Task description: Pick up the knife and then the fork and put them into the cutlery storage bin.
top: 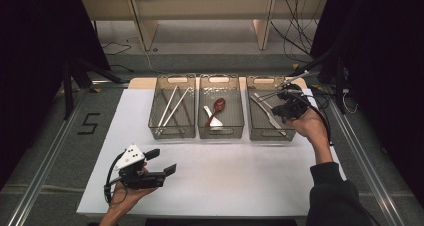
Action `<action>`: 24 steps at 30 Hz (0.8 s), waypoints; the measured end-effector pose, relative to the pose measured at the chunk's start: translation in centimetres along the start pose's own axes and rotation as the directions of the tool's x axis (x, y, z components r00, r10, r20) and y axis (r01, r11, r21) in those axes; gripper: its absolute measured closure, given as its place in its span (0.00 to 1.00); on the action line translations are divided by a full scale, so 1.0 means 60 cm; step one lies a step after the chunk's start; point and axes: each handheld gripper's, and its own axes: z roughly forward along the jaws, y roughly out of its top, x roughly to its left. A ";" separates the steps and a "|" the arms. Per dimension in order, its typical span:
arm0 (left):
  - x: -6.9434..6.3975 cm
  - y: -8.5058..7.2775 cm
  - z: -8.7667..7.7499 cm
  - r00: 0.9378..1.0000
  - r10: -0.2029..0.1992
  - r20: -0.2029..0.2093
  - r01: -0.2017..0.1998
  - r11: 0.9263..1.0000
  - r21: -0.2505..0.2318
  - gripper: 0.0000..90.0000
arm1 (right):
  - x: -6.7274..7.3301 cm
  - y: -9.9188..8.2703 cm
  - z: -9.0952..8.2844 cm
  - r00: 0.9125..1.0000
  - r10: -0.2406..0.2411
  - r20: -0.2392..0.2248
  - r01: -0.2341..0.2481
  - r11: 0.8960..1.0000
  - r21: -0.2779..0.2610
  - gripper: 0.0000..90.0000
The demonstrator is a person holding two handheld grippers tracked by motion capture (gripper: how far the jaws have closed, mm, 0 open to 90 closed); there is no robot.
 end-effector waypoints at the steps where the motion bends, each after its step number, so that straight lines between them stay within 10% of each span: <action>1: 0.000 0.000 0.000 1.000 -0.001 0.000 0.001 1.000 0.000 0.19 | -0.005 0.003 0.004 1.000 0.008 0.008 -0.008 1.000 -0.001 0.94; 24: 0.000 0.000 -0.001 1.000 -0.003 0.000 0.003 1.000 -0.001 0.19 | -0.037 0.033 0.047 0.996 0.070 0.048 -0.070 0.997 -0.016 0.94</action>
